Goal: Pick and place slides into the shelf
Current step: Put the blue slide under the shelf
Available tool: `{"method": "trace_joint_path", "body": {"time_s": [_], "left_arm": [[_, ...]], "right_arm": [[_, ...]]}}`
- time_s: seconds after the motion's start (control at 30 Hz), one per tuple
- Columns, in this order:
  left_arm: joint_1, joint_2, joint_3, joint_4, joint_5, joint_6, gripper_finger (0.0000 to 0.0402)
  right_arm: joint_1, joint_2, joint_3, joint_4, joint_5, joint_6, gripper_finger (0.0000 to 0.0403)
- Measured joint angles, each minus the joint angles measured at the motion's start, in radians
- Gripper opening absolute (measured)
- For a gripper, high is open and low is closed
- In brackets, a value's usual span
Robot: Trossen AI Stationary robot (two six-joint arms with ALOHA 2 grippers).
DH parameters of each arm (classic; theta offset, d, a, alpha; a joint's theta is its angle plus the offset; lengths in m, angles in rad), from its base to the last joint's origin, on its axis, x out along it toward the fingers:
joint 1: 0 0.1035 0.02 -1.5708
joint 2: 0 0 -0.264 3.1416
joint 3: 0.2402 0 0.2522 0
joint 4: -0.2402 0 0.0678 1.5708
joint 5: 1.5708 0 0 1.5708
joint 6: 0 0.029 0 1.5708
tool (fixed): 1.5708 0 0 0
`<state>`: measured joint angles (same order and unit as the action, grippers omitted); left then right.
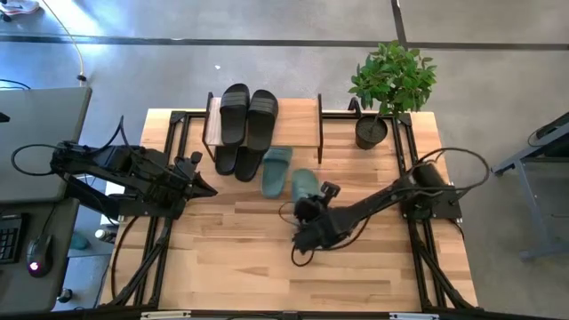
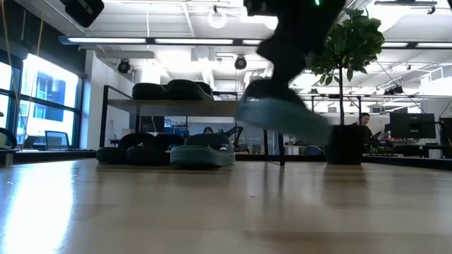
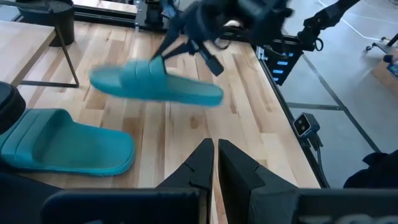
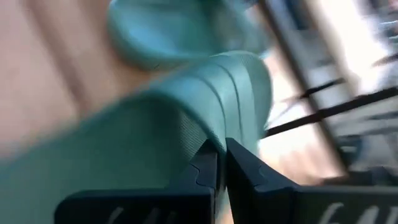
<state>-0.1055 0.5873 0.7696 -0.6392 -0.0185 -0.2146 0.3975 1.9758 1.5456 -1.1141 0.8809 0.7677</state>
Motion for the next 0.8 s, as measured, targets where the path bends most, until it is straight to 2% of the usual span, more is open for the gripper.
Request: {"method": "trace_joint_path", "body": {"time_s": [0.1, 0.2, 0.5, 0.63, 0.8], "left_arm": [[0.000, 0.000, 0.000, 0.000, 0.000, 0.000, 0.0012], [0.000, 0.000, 0.000, 0.000, 0.000, 0.000, 0.0012], [0.000, 0.000, 0.000, 0.000, 0.000, 0.000, 0.0012], [0.000, 0.000, 0.000, 0.000, 0.000, 0.000, 0.0012], [0.000, 0.000, 0.000, 0.000, 0.000, 0.000, 0.0012]], "right_arm": [[-0.045, -0.073, -0.142, 0.201, -0.116, -0.138, 0.0000], [-0.093, -0.118, -0.240, 0.356, -0.173, -0.234, 0.0000], [-0.237, -0.132, -0.287, 0.411, -0.177, -0.450, 0.0000], [-0.317, -0.132, -0.287, 0.432, -0.229, -0.524, 0.0000], [-0.399, -0.132, -0.287, 0.517, -0.242, -0.643, 0.0000]]}}
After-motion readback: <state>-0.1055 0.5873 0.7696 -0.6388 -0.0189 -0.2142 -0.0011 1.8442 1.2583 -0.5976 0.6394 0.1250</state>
